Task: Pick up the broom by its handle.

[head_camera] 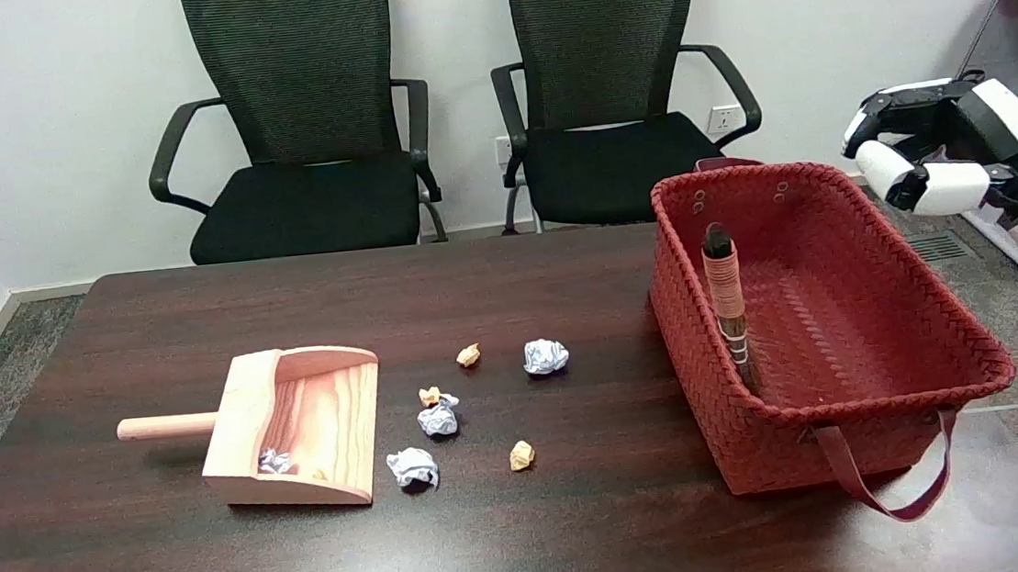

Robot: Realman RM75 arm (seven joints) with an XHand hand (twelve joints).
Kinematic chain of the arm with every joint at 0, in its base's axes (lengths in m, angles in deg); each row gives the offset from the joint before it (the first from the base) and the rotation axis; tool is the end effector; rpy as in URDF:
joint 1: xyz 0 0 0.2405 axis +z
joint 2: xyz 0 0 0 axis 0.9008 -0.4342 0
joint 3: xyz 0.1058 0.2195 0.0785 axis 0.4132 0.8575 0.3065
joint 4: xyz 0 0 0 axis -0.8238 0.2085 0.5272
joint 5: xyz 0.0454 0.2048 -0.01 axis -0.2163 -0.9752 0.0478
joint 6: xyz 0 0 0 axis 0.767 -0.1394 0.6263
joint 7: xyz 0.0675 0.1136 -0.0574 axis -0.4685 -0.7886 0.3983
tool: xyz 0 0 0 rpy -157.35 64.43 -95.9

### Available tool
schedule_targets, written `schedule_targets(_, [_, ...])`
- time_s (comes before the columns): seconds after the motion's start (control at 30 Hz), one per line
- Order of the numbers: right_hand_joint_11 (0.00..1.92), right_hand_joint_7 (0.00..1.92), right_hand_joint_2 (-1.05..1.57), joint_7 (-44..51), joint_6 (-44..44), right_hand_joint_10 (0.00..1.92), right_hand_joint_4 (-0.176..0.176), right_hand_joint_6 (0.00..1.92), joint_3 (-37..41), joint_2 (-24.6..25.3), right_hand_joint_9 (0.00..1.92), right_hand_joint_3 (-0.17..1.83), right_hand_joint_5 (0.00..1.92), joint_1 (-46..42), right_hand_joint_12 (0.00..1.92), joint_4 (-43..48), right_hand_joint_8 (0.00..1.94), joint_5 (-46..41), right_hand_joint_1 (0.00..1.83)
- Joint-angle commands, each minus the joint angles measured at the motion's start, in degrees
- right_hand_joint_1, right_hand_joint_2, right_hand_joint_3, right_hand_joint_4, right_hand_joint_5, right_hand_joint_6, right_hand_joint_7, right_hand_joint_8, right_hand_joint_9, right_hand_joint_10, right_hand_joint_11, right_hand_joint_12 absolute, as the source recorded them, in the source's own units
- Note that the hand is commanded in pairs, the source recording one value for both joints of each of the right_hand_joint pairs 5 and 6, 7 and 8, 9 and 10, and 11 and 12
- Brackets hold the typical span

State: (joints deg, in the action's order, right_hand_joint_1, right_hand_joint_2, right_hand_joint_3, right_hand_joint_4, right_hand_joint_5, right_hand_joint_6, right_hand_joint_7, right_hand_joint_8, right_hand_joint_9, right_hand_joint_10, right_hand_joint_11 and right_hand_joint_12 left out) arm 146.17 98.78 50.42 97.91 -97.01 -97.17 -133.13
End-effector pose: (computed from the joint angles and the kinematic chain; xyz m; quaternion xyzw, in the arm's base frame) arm -0.1767 -0.2121 0.5252 0.6690 -0.1649 0.4656 0.5555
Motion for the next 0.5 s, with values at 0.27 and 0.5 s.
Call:
schedule_targets(0.27, [1.49,1.02,0.45,-6.7,-0.8,0.95,-0.176,1.02,-2.1,-0.1,0.95,1.27,1.02,2.2,1.49,2.5,1.02,1.0,0.89])
schedule_targets(0.5, [1.44,1.01,0.36,-11.8,-1.6,0.89,-0.176,1.01,-9.6,0.8,0.89,1.27,1.01,6.3,1.44,1.1,1.01,1.6,0.88])
